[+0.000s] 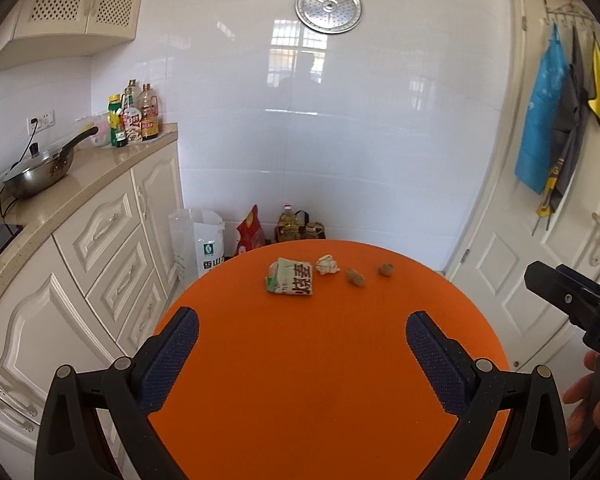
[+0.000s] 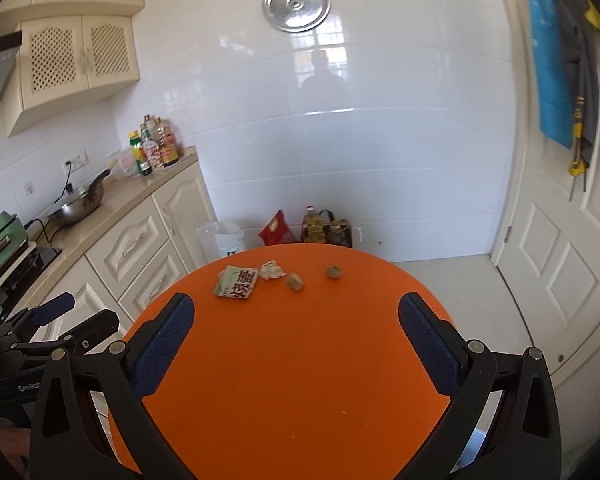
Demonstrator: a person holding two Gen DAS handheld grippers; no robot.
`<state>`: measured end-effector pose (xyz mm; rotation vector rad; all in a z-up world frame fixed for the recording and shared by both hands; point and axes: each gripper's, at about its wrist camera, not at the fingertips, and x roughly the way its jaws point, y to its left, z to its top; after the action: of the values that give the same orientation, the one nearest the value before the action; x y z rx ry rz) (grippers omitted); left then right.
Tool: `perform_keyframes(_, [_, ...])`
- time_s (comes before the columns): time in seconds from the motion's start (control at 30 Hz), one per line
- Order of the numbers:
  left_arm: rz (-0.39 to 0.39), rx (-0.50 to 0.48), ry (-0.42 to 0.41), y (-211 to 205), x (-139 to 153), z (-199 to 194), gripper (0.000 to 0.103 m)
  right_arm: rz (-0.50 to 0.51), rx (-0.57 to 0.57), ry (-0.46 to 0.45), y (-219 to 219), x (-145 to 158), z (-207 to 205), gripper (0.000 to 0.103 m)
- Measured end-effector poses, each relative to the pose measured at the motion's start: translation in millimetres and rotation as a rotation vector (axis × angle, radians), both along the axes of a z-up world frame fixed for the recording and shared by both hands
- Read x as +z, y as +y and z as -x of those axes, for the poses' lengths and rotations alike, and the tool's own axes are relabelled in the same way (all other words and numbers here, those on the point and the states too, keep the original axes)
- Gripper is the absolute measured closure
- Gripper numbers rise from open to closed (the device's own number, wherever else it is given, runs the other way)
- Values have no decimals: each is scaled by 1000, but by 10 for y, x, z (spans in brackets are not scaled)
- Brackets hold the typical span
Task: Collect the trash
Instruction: 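Move both tools back over the orange table, then grasp the green-and-white snack bag with the left tool while the right tool grasps a brown lump, then carry the snack bag and brown lump with both tools over the bin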
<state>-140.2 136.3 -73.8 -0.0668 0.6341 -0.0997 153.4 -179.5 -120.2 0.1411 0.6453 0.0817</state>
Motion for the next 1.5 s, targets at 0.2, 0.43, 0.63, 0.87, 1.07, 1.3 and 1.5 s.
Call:
perform_keyframes(0.2, [-1, 15, 64, -224, -234, -778, 1, 9, 46, 71, 163, -349, -574, 0])
perform_keyframes(0.43, [-20, -9, 167, -641, -673, -1931, 1, 16, 68, 179, 173, -910, -1348, 0])
perform_keyframes(0.63, [-49, -33, 262, -1000, -1181, -2870, 1, -27, 96, 278, 135, -1481, -1926, 0])
perform_keyframes(0.87, [-120, -21, 339, -1196, -1752, -3790, 3, -59, 120, 352, 110, -1931, -2296, 21])
perform_keyframes(1.07, [-106, -42, 315, -1339, -1781, -4068, 19, -36, 114, 367, 171, -2110, -2408, 45])
perform_keyframes(1.3, [-69, -63, 304, -1395, -1783, -4188, 33, 89, 113, 342, 280, -2133, -2404, 75])
perform_keyframes(1.5, [-17, -57, 308, -1358, -1776, -4187, 33, 58, 134, 350, 272, -2085, -2256, 77])
